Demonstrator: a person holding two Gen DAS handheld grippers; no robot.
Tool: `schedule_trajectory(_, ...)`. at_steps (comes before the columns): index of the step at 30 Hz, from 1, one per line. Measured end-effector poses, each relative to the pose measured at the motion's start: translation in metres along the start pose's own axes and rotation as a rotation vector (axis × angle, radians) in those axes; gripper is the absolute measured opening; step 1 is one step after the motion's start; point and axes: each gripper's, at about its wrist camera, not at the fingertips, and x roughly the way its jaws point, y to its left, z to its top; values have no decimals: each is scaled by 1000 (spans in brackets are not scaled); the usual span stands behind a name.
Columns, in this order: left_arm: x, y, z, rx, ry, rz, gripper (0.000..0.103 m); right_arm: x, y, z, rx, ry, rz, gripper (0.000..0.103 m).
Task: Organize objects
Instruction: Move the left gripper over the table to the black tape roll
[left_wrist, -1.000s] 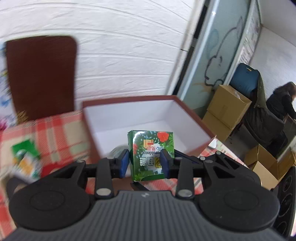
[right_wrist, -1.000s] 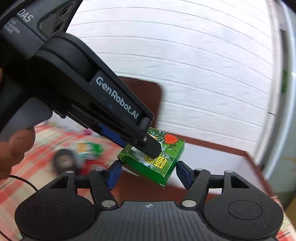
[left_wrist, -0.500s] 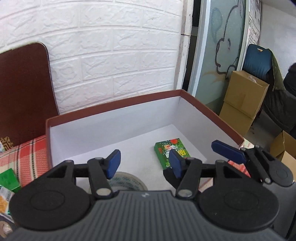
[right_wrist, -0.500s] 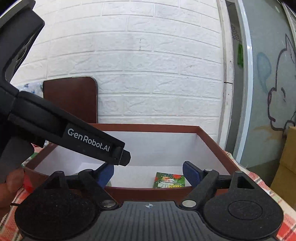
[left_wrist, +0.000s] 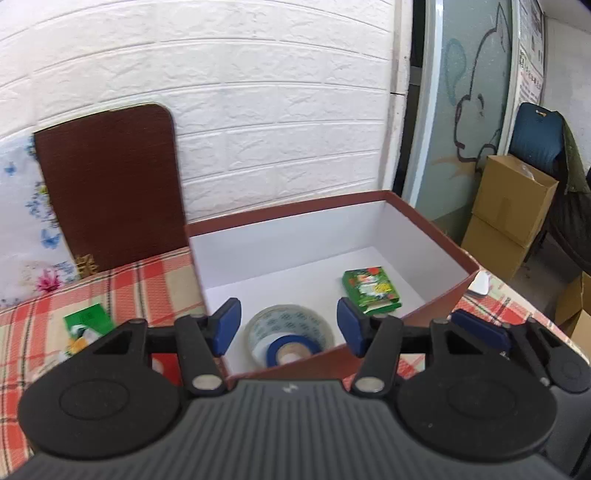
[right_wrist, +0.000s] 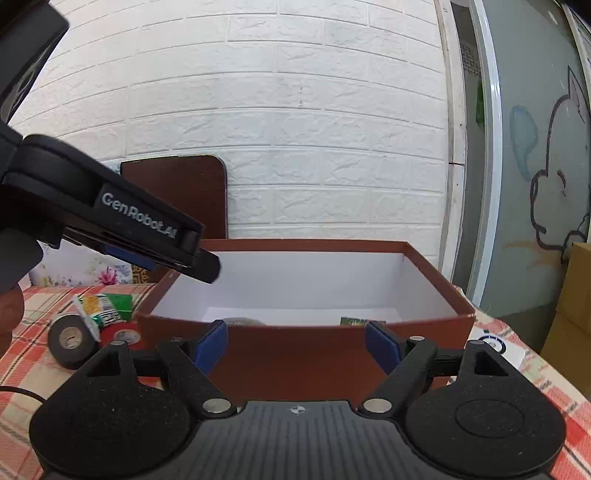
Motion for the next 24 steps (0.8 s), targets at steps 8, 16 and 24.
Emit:
schedule_trajectory(8, -31, 34, -32, -44, 18, 85, 60, -25, 26, -9, -9, 47, 54, 81)
schedule_trajectory(16, -57, 71, -61, -93, 28, 167, 61, -45, 65, -14, -76, 58, 119, 81)
schedule_trajectory(24, -75, 128, -104, -154, 41, 269, 64, -45, 108, -31, -112, 124, 214, 79)
